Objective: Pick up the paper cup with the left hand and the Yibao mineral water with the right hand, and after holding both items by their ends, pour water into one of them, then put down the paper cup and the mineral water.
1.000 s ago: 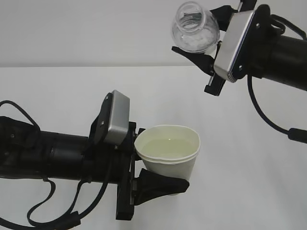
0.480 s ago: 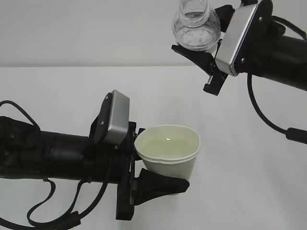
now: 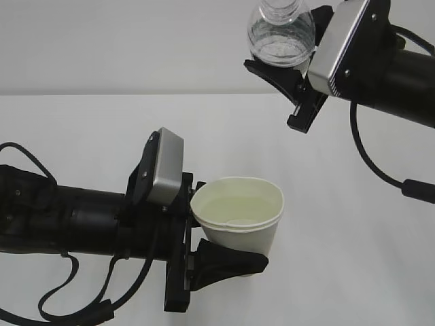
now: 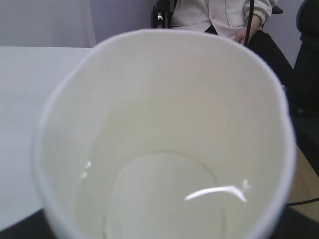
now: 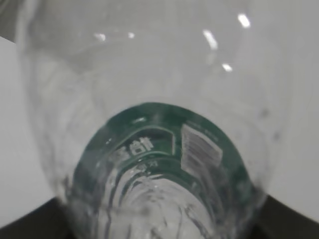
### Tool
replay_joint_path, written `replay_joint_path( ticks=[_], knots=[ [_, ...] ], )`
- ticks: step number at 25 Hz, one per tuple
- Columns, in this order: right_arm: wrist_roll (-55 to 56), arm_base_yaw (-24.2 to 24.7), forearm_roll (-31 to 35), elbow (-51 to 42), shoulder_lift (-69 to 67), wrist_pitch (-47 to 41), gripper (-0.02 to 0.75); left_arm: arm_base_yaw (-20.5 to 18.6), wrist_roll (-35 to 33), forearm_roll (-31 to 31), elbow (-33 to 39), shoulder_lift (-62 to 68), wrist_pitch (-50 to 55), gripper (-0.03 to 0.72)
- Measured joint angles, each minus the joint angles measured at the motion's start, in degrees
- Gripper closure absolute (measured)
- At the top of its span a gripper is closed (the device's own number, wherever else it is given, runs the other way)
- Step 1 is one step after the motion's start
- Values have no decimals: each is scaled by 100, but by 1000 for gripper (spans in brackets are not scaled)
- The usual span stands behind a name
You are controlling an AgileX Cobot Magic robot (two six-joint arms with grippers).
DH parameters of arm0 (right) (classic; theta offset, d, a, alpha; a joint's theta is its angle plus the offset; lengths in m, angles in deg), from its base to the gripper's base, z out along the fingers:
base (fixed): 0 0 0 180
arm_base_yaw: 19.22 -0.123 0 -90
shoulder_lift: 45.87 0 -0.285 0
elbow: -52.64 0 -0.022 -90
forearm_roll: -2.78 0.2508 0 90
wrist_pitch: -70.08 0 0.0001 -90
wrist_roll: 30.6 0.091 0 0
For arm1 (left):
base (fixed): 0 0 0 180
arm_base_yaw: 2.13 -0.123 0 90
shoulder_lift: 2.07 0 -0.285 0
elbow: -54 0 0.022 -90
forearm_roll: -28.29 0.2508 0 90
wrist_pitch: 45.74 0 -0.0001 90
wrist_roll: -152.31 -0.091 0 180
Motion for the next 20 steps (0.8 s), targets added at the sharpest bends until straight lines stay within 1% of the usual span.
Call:
replay_joint_path(
  ticks=[9,20],
  knots=[
    [306,0,12,0,0,-233,305,0,0,0,0,0,0,259],
    [727,0,37,0,0,-269,305,0,0,0,0,0,0,259]
  ],
)
